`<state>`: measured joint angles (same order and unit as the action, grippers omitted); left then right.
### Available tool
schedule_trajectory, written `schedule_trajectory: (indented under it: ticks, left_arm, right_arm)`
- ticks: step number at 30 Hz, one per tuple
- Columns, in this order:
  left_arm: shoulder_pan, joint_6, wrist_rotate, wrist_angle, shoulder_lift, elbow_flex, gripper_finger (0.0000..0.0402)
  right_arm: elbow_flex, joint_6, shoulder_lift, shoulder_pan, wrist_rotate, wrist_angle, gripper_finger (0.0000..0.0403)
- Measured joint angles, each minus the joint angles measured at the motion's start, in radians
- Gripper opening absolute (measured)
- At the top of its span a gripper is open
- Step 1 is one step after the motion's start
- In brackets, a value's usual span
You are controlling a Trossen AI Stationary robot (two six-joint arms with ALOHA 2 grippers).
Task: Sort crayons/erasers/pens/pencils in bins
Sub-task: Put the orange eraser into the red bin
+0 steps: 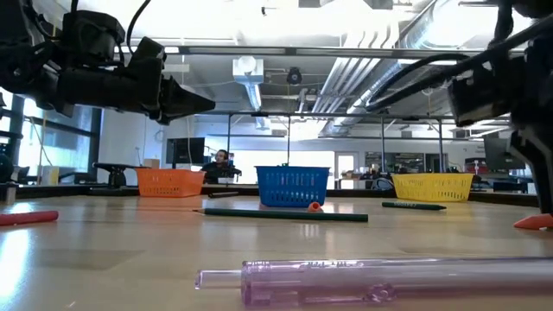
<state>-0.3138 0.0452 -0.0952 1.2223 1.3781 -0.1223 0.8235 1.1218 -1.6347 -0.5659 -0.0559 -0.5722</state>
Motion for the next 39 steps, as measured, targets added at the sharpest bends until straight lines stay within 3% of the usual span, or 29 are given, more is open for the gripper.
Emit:
schedule_trajectory:
  ticks: [13,20,30,39]
  left_arm:
    - [0.0,0.001,0.0,0.001,0.0,0.009,0.0]
    - [0.0,0.0,-0.001,0.001,0.0,0.009,0.0]
    - [0.0,-0.001,-0.001,0.003,0.0,0.009,0.0]
    - [0.0,-0.008,-0.001,0.011,0.0,0.009,0.0]
  right_arm:
    - [0.002,-0.015,-0.022,0.003,-0.028,-0.026,0.0008]
    - [0.127,-0.182,-0.016,0.046,-0.041,-0.116,0.0009]
    - [0.312,-0.608,0.028,0.308,-0.076,-0.146,0.0001]
    - [0.439,-0.856,0.013,0.684,-0.082,-0.126,0.0001]
